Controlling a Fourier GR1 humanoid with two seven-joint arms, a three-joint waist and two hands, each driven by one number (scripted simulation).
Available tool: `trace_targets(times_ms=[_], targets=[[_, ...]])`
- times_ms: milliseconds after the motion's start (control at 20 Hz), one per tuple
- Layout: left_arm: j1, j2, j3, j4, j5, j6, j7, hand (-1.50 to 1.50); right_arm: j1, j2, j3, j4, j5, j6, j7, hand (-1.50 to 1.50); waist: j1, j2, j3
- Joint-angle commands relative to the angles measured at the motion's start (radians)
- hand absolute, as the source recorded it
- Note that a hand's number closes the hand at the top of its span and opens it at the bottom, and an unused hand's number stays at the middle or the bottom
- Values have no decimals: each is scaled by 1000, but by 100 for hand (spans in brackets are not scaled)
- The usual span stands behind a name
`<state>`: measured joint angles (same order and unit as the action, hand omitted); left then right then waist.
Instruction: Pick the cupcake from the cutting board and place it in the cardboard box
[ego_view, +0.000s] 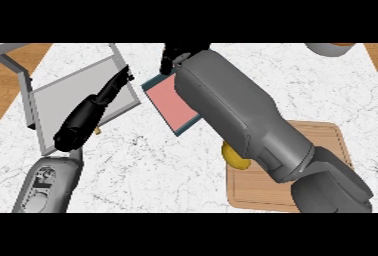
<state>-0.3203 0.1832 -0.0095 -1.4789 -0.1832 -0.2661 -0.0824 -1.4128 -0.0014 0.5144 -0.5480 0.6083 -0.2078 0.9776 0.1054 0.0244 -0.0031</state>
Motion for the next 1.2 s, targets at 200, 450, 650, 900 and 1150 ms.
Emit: trace_targets(times_ms=[200,450,650,900,1150], targets=[[11,14,35,-23,26,-7,22,0,36,1,-33,135,-150,177,-96,150,-37,-8,1],[-3,6,25,-26,6,7,35,0,81,1,-2,58,-263,238,-198,-150,-35,-11,2],[10,23,47,-20,15,0,24,0,85,1,-56,79,-232,64,-413,-150,-53,-9,3],[43,26,50,-33,13,3,17,0,86,1,-276,-77,-358,-290,-506,-150,-63,-9,8],[57,19,43,-61,12,7,14,0,167,1,-423,-138,-471,-486,-624,-150,-63,-11,5]])
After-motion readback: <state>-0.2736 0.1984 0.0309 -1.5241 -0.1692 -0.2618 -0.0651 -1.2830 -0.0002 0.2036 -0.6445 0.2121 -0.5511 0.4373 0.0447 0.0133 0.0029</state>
